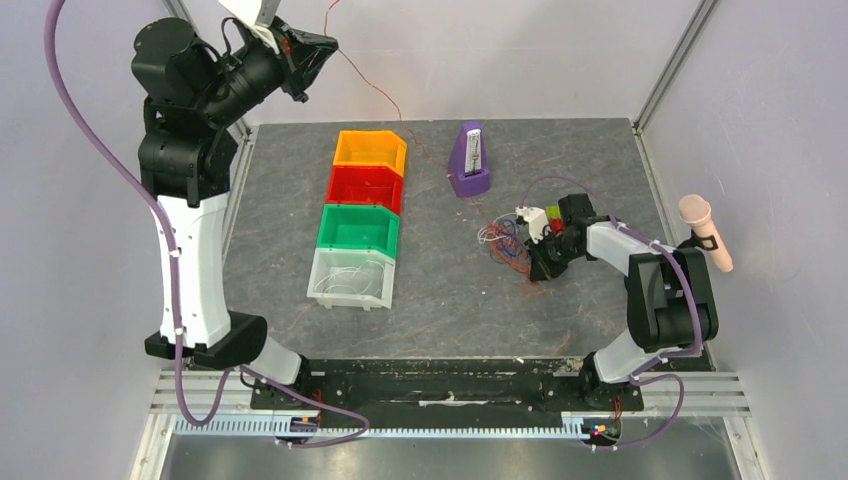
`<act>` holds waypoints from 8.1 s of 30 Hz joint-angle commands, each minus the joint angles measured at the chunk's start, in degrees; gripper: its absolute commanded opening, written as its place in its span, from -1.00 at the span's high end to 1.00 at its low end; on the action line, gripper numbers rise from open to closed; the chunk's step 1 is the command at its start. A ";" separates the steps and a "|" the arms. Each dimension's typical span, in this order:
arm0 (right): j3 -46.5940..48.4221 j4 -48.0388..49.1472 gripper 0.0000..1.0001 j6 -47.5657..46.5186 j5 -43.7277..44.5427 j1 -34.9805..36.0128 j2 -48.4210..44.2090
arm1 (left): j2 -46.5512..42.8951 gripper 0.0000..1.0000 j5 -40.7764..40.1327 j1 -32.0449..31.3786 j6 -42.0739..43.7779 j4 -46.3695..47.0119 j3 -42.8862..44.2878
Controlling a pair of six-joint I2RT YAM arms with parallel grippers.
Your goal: Untangle the cables
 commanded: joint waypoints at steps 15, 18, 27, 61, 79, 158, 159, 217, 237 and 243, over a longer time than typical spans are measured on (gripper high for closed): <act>12.17 -17.49 -0.51 -9.32 -9.14 -1.31 -5.72 | -19.05 0.96 15.07 -0.14 3.44 -3.84 -38.07; 16.26 -14.94 -0.82 -7.18 -14.25 -0.41 -8.65 | -19.84 0.95 13.58 -0.31 0.44 -0.70 -39.69; 21.28 0.67 -0.76 5.61 -17.68 11.07 -1.48 | -19.24 0.96 4.64 -0.23 -0.04 -1.21 -36.27; 9.28 17.86 1.00 17.77 -18.04 17.41 -16.87 | -8.95 -0.56 3.19 -24.47 -12.33 23.94 -61.99; -3.63 31.39 0.95 21.54 -16.29 18.10 -24.25 | 1.71 0.71 13.01 -27.03 -11.49 18.02 -59.10; -3.10 11.66 -0.96 14.18 -2.56 11.24 -19.65 | 19.00 0.95 11.54 10.71 29.67 13.99 -47.31; -2.97 11.42 -0.96 14.02 -2.57 11.27 -19.42 | 19.87 0.95 10.40 10.59 31.05 13.06 -47.06; -4.15 9.23 -0.87 7.49 -2.64 11.32 -11.24 | 19.52 -0.21 5.17 0.06 69.72 -28.74 -36.74; -3.28 9.40 -0.84 9.51 -1.96 11.31 -10.45 | 27.64 0.95 1.03 1.85 58.13 -14.13 -29.21; -2.61 9.21 -0.83 9.62 -1.96 11.31 -9.27 | 30.05 0.95 -2.34 4.76 52.86 -1.19 -29.61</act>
